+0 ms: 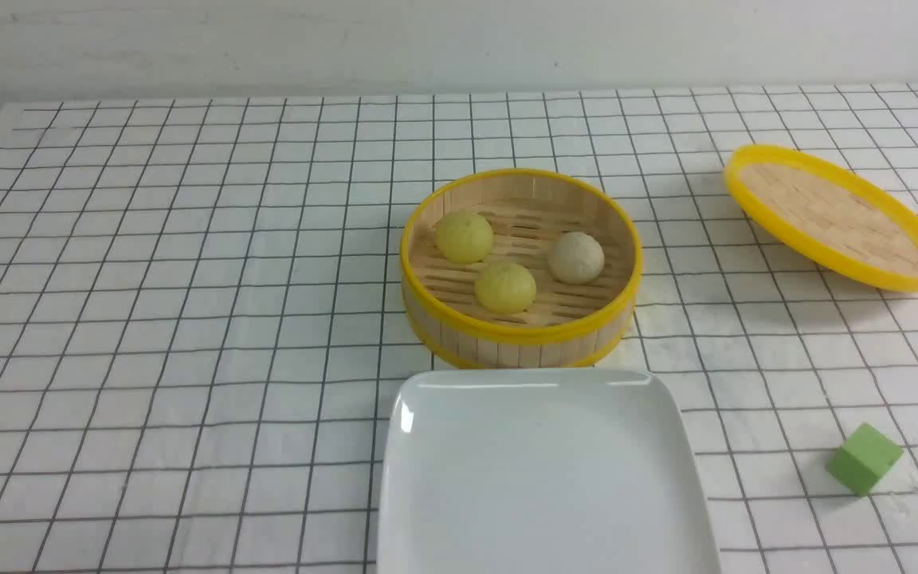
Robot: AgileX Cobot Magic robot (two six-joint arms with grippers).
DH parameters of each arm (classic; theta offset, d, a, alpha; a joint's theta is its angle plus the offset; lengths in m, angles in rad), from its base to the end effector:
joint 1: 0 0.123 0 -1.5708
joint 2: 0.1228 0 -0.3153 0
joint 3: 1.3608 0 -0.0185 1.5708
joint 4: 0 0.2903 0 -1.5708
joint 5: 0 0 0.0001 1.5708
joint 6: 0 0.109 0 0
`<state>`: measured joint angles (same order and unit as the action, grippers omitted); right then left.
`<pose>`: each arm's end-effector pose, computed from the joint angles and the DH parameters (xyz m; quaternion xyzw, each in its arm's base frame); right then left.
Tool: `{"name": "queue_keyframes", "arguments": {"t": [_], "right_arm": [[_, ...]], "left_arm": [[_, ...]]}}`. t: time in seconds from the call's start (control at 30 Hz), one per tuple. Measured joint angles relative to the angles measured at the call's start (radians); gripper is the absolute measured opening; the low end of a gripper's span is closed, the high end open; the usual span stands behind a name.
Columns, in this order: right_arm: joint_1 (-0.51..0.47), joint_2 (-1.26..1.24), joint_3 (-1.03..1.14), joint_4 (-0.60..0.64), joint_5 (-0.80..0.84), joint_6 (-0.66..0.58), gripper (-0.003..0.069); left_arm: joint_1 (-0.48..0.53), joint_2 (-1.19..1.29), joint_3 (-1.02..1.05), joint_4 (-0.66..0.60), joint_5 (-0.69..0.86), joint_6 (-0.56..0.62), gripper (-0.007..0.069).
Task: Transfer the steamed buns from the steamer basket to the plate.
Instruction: Use the right arm to grab the steamed stuffed bun that is closest to it
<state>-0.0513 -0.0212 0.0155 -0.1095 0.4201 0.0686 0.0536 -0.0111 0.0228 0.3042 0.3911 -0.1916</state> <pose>0.0765 -0.0088 0.1655 0.0211 0.8118 -0.0422 0.5820 0.0774 0.0166 0.1665 -0.0190 0.8038 0.0887 0.5879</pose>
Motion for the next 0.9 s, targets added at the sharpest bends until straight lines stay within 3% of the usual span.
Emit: {"name": "queue_keyframes", "arguments": {"t": [0.9], "right_arm": [[0.000,0.000,0.000,0.000,0.000,0.000,0.0239]], "left_arm": [[0.000,0.000,0.000,0.000,0.000,0.000,0.0355]]}}
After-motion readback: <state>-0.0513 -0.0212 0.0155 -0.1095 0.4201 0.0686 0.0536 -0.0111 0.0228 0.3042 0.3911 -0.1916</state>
